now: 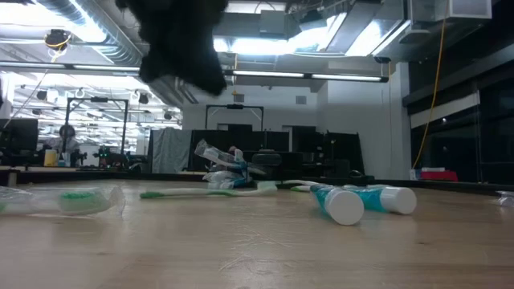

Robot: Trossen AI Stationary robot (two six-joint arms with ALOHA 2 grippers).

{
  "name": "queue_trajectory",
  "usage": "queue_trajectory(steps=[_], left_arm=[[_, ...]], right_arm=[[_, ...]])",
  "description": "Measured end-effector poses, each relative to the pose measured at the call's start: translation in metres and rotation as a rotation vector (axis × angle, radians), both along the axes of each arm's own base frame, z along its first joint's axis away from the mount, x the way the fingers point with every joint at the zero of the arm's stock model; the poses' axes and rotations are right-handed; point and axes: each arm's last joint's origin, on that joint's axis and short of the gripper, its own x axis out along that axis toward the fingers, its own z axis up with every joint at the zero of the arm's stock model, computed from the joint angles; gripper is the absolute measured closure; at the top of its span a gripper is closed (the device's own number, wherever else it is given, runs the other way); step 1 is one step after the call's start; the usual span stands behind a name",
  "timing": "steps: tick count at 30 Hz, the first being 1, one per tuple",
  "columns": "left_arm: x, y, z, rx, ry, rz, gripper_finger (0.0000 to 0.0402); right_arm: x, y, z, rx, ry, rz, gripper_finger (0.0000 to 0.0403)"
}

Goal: Pick & Place toothbrushing station
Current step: Put the wire organizer on the top center of the table upright

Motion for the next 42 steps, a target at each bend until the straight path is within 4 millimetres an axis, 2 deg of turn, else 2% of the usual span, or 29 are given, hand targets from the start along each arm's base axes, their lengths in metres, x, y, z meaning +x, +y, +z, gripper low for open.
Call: queue_trajectory(steps=[14,24,29,34,38,42], left_arm=[[-0.003,-0.061,0.058,-0.087,-0.536,-0.237,0.0341],[-0.006,-0.075,0.073,-0.121,-0.690,-0.265,0.0340],[-0.010,-0.083,0.081,-0.082,-0.763,-0.330,0.0342],[-0.012,-0.089,0.085,-0.120,-0.804,-0.423,0.0338],[-0.011,-0.086,0.085,0.006,-0.801,-0.383,0.0343],[-0.005,-0.071,0.083,0.273,-0.745,-0.250,0.0353]], right_arm=[[-0.007,-0.016,0.019,-0.018,-0.155,0.101,0.0333],[-0.007,-0.016,0.019,-0.019,-0.143,0.092,0.0333],[-0.006,-0.016,0.019,0.059,-0.164,0.131,0.0333],[-0.003,-0.013,0.017,0.039,-0.162,0.153,0.0333],[0.000,-0.013,0.017,0.025,-0.184,0.161,0.0333],[0.002,-0.014,0.017,0.001,-0.169,0.133,0.0333]])
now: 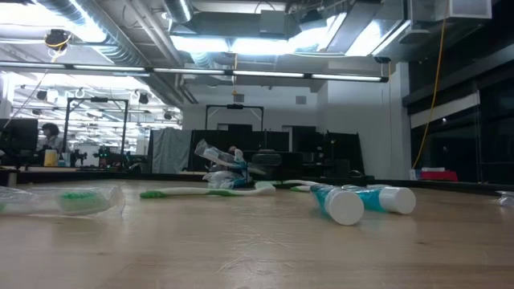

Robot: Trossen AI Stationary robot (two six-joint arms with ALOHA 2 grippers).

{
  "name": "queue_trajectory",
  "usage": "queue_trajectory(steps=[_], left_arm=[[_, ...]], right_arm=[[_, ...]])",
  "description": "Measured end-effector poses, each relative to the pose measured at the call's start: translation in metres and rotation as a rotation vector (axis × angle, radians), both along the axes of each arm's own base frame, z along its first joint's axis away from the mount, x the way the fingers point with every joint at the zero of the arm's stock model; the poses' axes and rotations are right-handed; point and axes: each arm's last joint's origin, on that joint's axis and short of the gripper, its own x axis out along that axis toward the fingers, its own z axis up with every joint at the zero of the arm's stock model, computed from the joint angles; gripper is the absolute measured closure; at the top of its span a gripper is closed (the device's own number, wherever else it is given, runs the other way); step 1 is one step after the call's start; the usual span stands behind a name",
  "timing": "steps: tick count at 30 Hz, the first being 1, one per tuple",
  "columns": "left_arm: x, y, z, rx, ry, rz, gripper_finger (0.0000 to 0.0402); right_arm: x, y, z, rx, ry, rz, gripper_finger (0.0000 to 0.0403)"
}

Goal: Pick & Place toothbrushing station
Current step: Put the wire organizer on the top center of the table upright

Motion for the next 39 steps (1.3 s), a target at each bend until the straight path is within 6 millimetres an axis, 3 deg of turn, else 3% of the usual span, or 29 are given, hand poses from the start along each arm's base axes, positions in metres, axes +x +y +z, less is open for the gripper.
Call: queue_trajectory(steps=[6,10,15,20,32,39], left_arm=[[0.012,0.030,0.021,0.329,0.129,0.341,0.0355],[0.019,0.069,0.024,0.481,0.354,0.492,0.0354],[0.029,0.126,0.010,0.453,0.563,0.442,0.0356],[0.038,0.166,-0.016,0.486,0.774,0.329,0.0333],[0.054,0.227,-0.062,0.744,1.057,0.117,0.0259],[0.063,0.256,-0.087,0.686,1.095,0.104,0.0261]], right_arm=[[0.001,-0.005,-0.003,0.008,0.149,-0.143,0.0333],[-0.002,-0.015,-0.001,0.036,0.256,-0.236,0.0333],[-0.003,-0.019,0.000,-0.020,0.322,-0.299,0.0333],[-0.004,-0.023,0.004,-0.064,0.278,-0.277,0.0333],[-0.003,-0.023,0.005,-0.035,0.243,-0.252,0.0333],[0.004,-0.027,0.005,0.008,0.238,-0.268,0.0333]])
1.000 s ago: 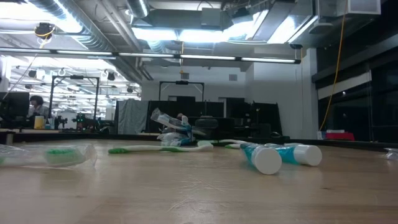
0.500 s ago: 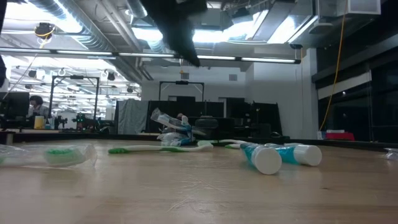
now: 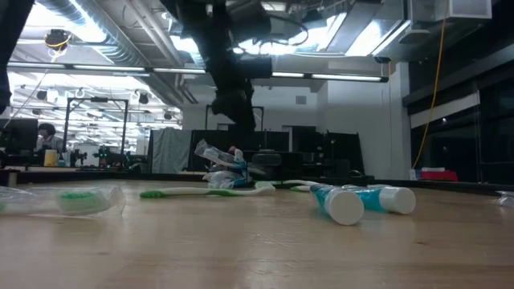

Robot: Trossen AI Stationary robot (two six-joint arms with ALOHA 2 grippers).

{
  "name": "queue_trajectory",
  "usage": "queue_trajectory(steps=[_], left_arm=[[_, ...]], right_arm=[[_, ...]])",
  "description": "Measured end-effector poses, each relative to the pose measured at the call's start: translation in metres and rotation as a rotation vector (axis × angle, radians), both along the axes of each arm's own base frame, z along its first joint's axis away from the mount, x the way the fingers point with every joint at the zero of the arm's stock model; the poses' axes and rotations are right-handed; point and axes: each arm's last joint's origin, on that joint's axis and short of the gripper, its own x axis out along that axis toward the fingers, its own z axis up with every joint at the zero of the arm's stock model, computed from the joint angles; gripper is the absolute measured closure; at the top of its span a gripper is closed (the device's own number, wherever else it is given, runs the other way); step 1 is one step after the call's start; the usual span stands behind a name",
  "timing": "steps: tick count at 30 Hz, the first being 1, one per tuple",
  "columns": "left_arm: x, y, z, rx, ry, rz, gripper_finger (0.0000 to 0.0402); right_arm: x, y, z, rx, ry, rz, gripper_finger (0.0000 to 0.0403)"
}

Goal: Pick & Place toothbrushing station
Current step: Put the wire organizer on the top center of the table upright

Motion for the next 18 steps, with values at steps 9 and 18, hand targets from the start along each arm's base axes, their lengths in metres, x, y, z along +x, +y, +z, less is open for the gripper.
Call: queue_trajectory(steps=[9,18], left_arm=[[0.009,0.004,-0.024,-0.060,0.027,-0.019,0.0277],[0.015,0.015,-0.025,-0.002,-0.039,0.035,0.0281]], right_arm=[[0.005,0.001,-0.002,0.005,-0.002,-0.007,0.0333],[0.004,0.005,-0.004,0.035,0.000,0.009,0.0333]])
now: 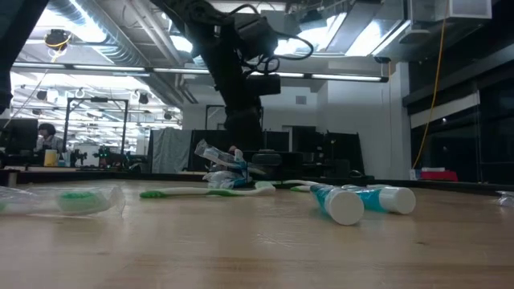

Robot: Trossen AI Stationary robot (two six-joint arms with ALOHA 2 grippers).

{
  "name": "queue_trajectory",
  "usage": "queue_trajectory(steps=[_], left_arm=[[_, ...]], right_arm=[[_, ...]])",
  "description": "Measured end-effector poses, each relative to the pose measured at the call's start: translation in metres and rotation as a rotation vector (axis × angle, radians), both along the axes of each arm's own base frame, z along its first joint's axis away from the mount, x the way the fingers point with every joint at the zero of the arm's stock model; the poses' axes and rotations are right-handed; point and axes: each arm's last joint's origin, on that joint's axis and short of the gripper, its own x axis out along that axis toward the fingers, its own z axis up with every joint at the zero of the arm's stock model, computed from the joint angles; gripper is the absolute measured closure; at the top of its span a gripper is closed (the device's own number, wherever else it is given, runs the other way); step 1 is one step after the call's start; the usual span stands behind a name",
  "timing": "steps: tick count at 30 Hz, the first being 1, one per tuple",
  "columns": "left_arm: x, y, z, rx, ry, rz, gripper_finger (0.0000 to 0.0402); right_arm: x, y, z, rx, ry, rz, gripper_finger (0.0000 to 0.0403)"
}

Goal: Pick & Place toothbrushing station
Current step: Put the wire organizer on the top center of the table upright

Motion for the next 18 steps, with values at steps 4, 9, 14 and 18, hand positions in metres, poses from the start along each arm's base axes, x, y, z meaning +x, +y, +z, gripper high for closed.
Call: queue_trajectory(steps=[4,9,14,18], left_arm=[[-0.001,0.003,0.000,-0.024,-0.015,0.031,0.0287],[-0.002,0.006,0.000,-0.042,-0.030,0.041,0.0294],[-0.001,0.007,-0.003,-0.051,-0.027,0.037,0.0299],[0.002,0.008,-0.016,-0.072,0.011,0.036,0.0299]], right_arm=[[-0.002,0.003,-0.002,0.016,0.002,0.013,0.0333],[-0.003,0.005,-0.003,0.030,0.003,0.026,0.0333],[-0.004,0.006,-0.003,0.043,0.000,0.033,0.0333],[-0.003,0.006,-0.003,0.051,-0.002,0.034,0.0333]])
